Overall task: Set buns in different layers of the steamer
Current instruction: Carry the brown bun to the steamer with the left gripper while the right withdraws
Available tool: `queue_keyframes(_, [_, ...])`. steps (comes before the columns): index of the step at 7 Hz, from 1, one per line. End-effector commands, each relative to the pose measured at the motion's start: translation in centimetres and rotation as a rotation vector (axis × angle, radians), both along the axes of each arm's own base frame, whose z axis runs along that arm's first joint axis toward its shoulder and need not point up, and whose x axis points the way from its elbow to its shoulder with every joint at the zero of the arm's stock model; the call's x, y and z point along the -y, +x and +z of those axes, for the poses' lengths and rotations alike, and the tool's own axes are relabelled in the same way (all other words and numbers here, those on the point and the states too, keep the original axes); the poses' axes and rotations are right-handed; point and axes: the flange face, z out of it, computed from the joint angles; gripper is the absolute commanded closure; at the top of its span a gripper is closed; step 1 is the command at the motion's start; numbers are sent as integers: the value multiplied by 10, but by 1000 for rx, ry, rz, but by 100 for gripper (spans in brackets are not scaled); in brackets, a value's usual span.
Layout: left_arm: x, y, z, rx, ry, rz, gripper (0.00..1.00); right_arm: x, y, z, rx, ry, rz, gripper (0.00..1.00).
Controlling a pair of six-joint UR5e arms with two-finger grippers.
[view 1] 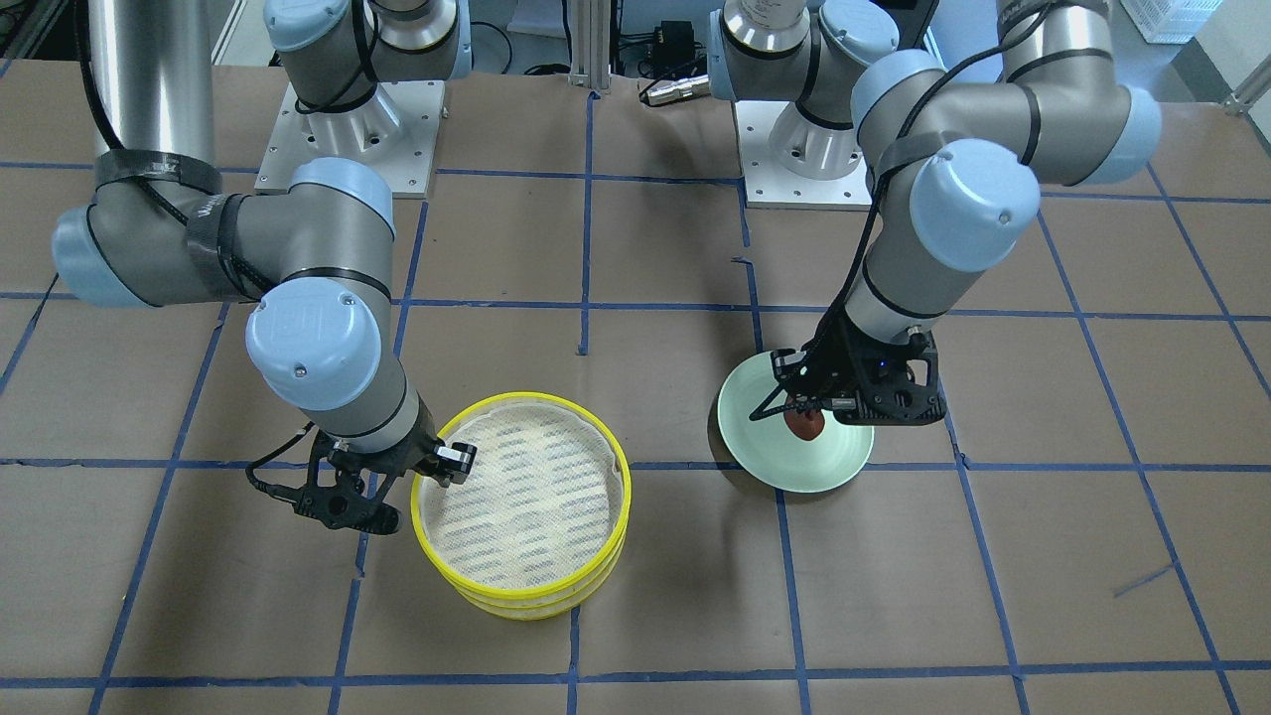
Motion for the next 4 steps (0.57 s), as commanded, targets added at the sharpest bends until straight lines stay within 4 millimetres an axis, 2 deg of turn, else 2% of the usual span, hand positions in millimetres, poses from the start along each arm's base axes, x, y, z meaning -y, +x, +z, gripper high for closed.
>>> queue_keyframes(1, [-16,3,89,32,58,0,97,-11,-23,83,12,-114,12,6])
queue_keyframes(2, [-20,0,92,25,73,4,97,-32,-47,127,18,-79,21,5])
queue_keyframes(3, [-23,-2,94,16,68,2,97,-57,-66,185,22,-129,79,11])
queue_keyframes(4, [-18,-6,89,1,70,5,97,-90,-66,226,25,-117,105,5])
